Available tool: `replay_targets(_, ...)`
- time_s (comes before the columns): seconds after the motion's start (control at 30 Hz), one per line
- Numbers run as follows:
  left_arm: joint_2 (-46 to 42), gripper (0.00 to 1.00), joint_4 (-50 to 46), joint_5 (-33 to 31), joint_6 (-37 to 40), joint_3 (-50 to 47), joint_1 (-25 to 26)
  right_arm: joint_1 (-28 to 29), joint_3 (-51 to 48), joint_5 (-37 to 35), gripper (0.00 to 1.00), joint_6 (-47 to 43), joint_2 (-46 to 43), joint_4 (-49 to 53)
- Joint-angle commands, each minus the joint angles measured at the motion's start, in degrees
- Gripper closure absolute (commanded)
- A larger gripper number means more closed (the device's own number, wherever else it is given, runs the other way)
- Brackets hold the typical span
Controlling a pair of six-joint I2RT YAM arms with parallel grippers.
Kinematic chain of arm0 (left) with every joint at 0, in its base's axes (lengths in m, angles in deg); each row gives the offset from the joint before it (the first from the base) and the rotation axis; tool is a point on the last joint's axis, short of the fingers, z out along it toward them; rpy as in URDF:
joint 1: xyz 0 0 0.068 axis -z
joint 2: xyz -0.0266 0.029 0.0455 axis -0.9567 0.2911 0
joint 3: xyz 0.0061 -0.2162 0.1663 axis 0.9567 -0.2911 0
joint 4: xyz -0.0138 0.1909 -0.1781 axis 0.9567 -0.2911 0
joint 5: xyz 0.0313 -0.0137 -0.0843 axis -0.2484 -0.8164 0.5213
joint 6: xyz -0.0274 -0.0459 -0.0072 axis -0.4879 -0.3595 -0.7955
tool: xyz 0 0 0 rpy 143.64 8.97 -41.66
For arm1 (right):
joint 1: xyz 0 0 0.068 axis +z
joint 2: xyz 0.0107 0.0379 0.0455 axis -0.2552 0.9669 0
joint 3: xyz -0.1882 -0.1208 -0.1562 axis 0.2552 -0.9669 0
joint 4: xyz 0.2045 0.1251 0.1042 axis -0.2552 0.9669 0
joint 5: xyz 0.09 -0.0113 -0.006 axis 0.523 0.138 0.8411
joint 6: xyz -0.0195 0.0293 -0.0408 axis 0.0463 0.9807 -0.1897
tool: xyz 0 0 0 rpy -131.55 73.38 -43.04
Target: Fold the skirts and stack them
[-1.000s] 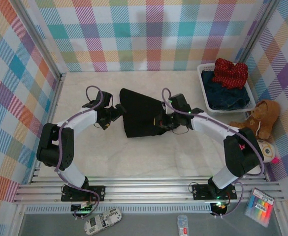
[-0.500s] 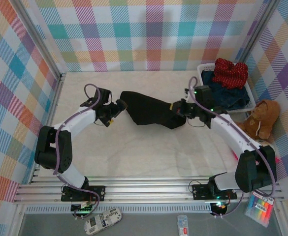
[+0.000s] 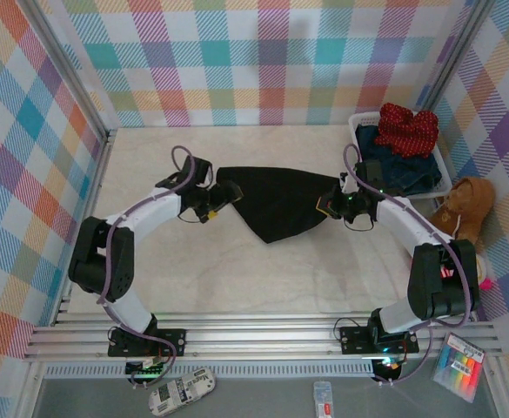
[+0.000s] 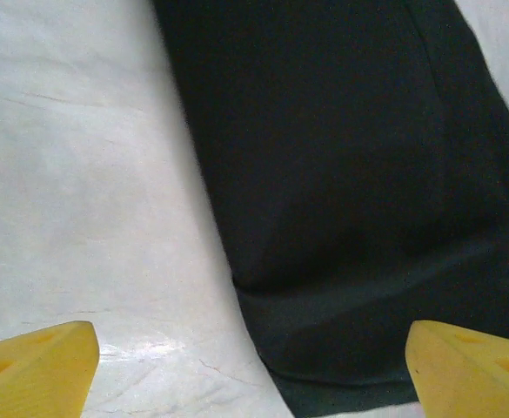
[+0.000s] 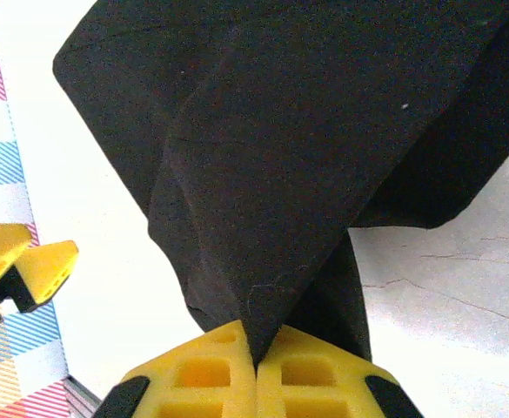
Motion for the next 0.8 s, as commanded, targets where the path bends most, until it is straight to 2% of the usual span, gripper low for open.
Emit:
replay_targets(0.0, -1.6, 0.11, 1.2, -1.9, 12.9, 2.0, 4.8, -0.1, 3.7, 3.3, 1.0, -3.2, -2.9, 0.7)
replay_targets(0.17, -6.8, 0.08, 4.9, -10.8, 30.5, -0.7, 13.4, -0.1, 11.1, 7.9, 1.0, -4.4, -5.3, 3.1)
replay_targets(0.2, -7.5, 0.0, 6.5, -10.8, 32.8, -0.6, 14.0, -0.1, 13.9, 9.0, 1.0, -4.4, -5.4, 4.5)
replay_targets(0.37, -9.7, 0.0, 5.1, -6.6, 40.5, 3.7, 14.0, 0.6, 27.3, 11.3, 1.0, -5.4, -5.2, 10.4)
replay_targets(0.4, -9.6, 0.0, 1.9, -5.3, 42.1, 5.4, 14.0, 0.6, 29.6, 11.3, 1.0, -5.0, -5.0, 11.1)
replay_targets(0.53, -8.2, 0.0, -3.3, -2.6, 45.8, 10.4, 14.0, 1.0, 36.2, 11.8, 1.0, -2.3, -3.8, 10.7)
replay_targets(0.77, -7.9, 0.0, -1.9, 2.4, 45.1, 11.4, 14.1, 4.6, 44.0, 11.7, 1.0, 0.0, -1.5, 8.6)
